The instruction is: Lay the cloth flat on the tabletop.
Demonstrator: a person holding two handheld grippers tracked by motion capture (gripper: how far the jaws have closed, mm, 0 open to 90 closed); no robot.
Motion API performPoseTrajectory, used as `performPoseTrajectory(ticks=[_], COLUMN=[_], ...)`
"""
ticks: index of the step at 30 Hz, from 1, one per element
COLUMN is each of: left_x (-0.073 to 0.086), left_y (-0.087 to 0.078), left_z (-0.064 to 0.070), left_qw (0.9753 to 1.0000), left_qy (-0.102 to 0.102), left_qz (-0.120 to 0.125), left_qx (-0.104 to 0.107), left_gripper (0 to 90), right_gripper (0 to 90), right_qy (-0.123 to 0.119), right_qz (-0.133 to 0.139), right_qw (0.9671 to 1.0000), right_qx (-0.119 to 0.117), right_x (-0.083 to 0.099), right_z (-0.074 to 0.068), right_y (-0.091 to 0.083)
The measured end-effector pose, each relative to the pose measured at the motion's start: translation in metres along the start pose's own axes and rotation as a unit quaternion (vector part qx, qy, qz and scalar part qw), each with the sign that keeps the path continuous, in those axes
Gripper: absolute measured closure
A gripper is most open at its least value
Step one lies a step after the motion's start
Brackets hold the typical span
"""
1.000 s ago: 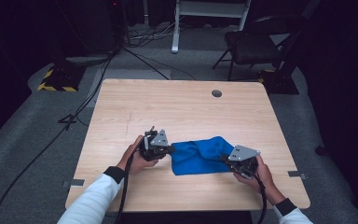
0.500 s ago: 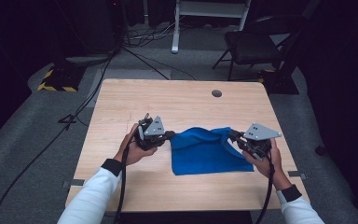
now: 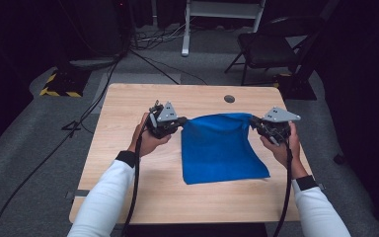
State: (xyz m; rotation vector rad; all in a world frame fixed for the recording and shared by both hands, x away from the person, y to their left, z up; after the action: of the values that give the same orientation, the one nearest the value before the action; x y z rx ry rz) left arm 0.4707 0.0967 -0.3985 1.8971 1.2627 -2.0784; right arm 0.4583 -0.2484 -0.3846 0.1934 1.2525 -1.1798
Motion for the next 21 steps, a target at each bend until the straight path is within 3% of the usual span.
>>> performPoseTrajectory(ticks=[8, 14, 21], left_x=[-0.009, -0.024, -0.040], left_y=[0.005, -0.015, -0.051], left_z=[-0.008, -0.011, 0.002], left_qw=[0.9998, 0.9991, 0.9969], left_qy=[-0.008, 0.001, 0.024], left_qz=[0.009, 0.034, 0.069], left_qx=[-0.016, -0.025, -0.029], left_gripper=[87.7, 87.8, 87.7], right_gripper=[87.0, 86.9, 87.0], right_qy=[0.030, 0.024, 0.020], right_qz=[0.003, 0.022, 0.056], right_qw=[0.9992, 0.9990, 0.9979], right_qx=[0.028, 0.030, 0.027], right_x=[-0.005, -0.018, -0.038], right_z=[0.018, 0.023, 0.020], right_y=[0.008, -0.009, -0.040])
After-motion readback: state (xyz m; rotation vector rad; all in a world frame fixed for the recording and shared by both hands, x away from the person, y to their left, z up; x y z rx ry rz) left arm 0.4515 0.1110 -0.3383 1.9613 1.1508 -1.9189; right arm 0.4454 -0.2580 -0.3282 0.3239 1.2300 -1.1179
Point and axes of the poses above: each handheld gripper's, and its own axes: y roughly forward along the jaws, x roughly out of its underside, z roughly to its right, the point moved 2 cm from there along y, roughly forward along the jaws, and after that the axes turned 7 degrees about -y, right-handed, at the moved point
